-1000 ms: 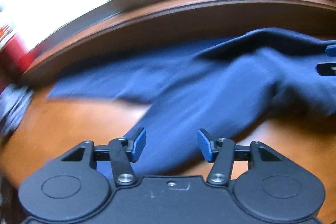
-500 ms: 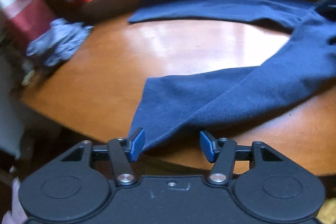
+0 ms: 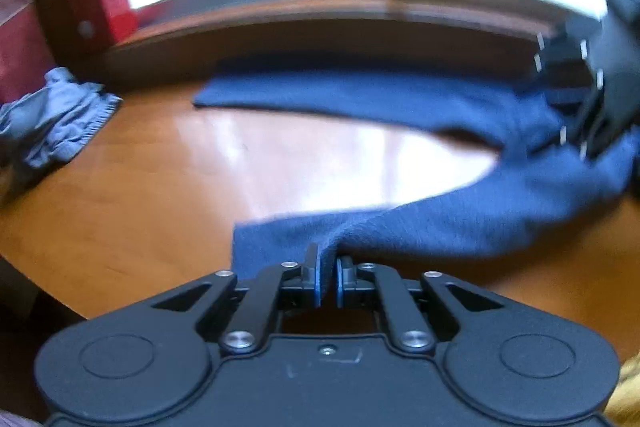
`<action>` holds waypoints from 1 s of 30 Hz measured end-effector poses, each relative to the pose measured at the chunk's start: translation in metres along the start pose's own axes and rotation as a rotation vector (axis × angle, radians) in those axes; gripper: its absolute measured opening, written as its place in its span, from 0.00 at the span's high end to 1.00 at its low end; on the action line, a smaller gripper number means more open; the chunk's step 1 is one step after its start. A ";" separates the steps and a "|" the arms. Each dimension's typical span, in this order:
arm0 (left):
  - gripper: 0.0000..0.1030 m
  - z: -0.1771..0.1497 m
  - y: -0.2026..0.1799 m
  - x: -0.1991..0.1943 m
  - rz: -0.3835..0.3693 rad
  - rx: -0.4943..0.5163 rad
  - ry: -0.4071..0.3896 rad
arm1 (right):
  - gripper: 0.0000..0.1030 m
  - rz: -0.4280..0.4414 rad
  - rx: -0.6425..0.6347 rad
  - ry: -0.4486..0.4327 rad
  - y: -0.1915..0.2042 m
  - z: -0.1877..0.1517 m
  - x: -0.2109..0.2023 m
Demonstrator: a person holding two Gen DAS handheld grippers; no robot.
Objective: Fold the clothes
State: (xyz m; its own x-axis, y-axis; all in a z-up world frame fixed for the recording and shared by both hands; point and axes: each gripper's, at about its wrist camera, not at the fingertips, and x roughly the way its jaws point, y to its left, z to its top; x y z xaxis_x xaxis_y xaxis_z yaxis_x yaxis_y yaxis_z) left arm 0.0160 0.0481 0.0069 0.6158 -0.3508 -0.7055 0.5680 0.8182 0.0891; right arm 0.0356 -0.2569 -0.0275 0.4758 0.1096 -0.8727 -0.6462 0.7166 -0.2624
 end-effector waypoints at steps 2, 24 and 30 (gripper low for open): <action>0.95 0.006 -0.002 -0.008 0.029 -0.011 -0.042 | 0.31 -0.011 0.000 0.024 -0.005 0.000 0.002; 0.96 0.155 -0.002 0.013 0.330 -0.005 -0.292 | 0.96 -0.170 0.363 -0.376 -0.067 -0.071 -0.098; 0.85 0.213 -0.027 0.187 0.454 0.184 -0.017 | 0.82 -0.351 0.609 -0.281 -0.093 -0.066 -0.014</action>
